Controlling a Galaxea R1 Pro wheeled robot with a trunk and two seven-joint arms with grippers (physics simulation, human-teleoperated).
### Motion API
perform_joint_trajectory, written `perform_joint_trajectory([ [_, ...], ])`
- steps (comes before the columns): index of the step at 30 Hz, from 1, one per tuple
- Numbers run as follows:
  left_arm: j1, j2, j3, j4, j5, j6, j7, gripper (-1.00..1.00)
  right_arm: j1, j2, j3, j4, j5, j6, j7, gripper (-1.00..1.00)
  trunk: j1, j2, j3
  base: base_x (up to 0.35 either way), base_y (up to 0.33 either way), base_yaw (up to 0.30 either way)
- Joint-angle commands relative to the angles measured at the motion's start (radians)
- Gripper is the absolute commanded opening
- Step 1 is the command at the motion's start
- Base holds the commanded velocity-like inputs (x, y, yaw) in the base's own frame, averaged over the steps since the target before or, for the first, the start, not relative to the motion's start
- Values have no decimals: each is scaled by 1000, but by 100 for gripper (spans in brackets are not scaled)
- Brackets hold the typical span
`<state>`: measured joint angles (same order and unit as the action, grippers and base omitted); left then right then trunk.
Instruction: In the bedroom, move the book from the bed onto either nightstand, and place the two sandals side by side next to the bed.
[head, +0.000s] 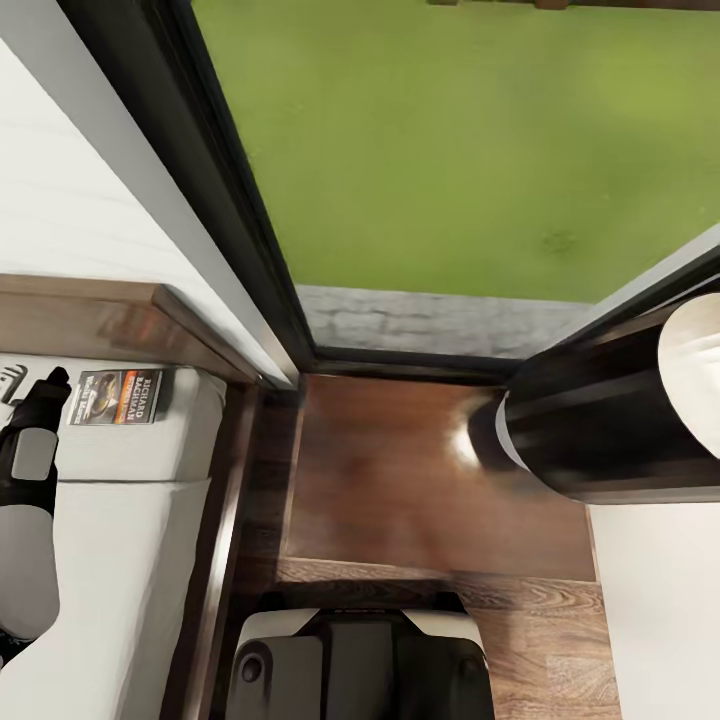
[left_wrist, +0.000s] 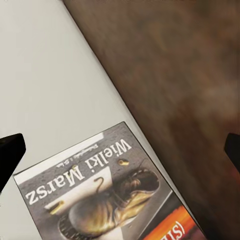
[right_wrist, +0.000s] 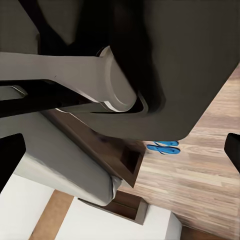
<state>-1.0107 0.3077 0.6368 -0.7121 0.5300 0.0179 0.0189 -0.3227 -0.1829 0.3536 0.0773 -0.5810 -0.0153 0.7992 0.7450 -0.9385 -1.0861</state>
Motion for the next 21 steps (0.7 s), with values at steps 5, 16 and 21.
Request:
perform_joint_trajectory([
  [5,0,1,3,5,10,0,3,100,-1,0,8,4,-10,-2,6,100,0,-1,0,0,0,0],
  [16,0,7,4,7,10,-1,2,100,-1,0,8,4,-10,-5,4,100,0,-1,0,0,0,0],
  [21,1,7,3,7,10,-1,1,100,-1,0,8,4,-10,-15,3,100,0,-1,0,0,0,0],
])
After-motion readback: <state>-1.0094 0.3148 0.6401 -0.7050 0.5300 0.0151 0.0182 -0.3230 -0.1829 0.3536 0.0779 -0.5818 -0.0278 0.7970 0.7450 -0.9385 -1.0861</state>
